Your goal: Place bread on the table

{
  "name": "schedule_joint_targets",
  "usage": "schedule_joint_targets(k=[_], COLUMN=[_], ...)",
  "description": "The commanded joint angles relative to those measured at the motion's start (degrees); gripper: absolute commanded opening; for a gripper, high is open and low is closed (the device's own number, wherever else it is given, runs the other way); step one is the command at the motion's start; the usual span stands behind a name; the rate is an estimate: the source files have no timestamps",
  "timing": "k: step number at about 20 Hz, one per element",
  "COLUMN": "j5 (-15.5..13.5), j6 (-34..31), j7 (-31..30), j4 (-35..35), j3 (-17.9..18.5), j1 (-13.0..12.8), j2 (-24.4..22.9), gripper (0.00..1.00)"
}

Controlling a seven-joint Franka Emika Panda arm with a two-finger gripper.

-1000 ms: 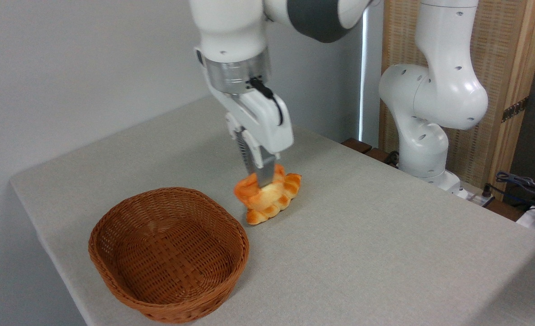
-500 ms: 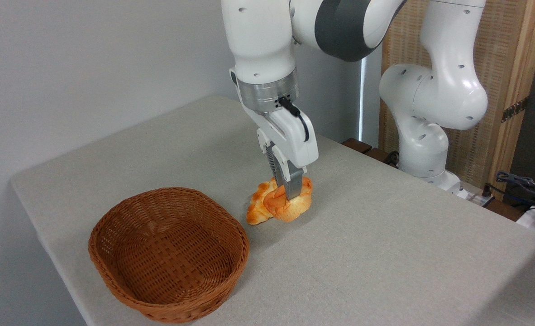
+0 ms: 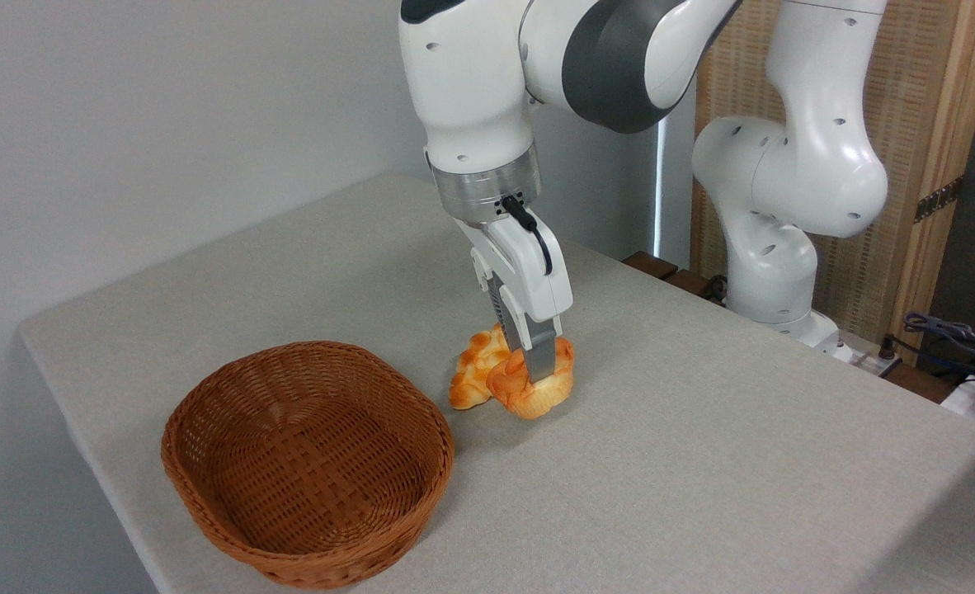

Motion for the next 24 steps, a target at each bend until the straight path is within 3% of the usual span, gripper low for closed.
schedule_joint_targets(k=[1,5,7,13,16,24], j5=[1.0,1.0,1.0,0.8,0.4,0.2], j6=[0.5,0.6,0.5,0.6,0.9,0.9], j7=[1.0,1.0,0.9,0.3,-0.3,-13.7], j4=[-1.0,-1.0,-1.0,-0.6,1.3,10.4], j3=[0.2,0.2,0.2,0.0,-1.8,-2.0], j1=[-0.4,-0.4,-0.4,-0.9,-1.1,-1.8], j2=[-0.9,-0.9,-0.9,-0.9,-0.8,0.6], gripper=[0.82,0.9,1.0,1.0,1.0,1.0])
